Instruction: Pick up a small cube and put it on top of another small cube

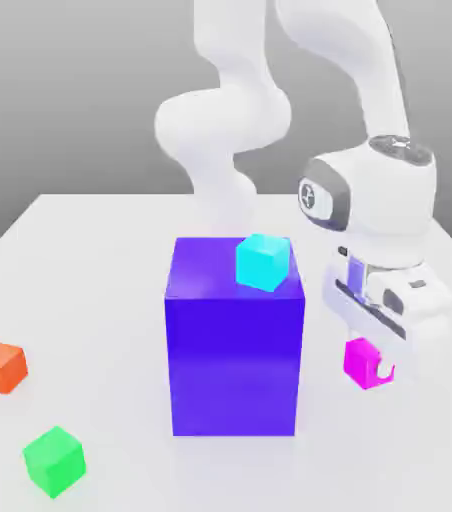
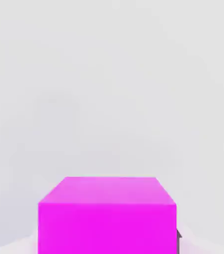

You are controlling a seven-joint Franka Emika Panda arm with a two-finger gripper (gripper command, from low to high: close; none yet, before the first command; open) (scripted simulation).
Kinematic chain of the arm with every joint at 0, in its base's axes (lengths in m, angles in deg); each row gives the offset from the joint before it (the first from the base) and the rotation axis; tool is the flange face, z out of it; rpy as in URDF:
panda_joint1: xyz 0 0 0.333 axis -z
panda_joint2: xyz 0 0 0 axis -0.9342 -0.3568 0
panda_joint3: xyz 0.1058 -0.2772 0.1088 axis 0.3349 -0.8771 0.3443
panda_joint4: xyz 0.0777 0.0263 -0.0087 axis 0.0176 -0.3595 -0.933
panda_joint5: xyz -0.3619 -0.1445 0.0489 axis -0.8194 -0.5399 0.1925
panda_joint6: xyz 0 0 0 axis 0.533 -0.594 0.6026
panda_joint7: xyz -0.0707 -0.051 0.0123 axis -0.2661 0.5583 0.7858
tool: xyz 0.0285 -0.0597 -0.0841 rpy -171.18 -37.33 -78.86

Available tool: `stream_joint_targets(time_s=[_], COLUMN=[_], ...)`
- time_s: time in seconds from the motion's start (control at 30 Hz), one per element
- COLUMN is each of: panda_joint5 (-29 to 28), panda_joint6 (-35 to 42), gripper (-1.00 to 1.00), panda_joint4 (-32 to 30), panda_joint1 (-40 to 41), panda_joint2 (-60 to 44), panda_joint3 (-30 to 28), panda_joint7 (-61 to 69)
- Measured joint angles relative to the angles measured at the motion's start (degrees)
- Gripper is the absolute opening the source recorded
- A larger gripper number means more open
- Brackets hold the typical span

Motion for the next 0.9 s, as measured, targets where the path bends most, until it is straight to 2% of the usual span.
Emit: stream_joint_targets(time_s=[0.17,0.27,0.6,0.67,0.77,0.8,0.9], panda_joint5=[1.85,3.35,9.74,13.02,19.80,21.75,21.75], panda_joint6=[3.56,5.91,13.24,12.35,8.38,7.14,7.14], gripper=[-1.00,-1.00,-1.00,-1.00,-1.00,1.00,1.00], panda_joint4=[10.22,13.75,14.60,13.82,14.20,14.39,14.39], panda_joint1=[4.16,7.27,18.62,20.59,24.64,25.86,25.86], panda_joint2=[-5.88,-7.66,-5.47,-6.48,-11.84,-13.51,-13.51], panda_joint3=[-6.44,-11.27,-26.66,-26.53,-21.97,-20.45,-20.45], panda_joint7=[-10.41,-16.48,-32.60,-31.67,-27.24,-25.88,-25.88])
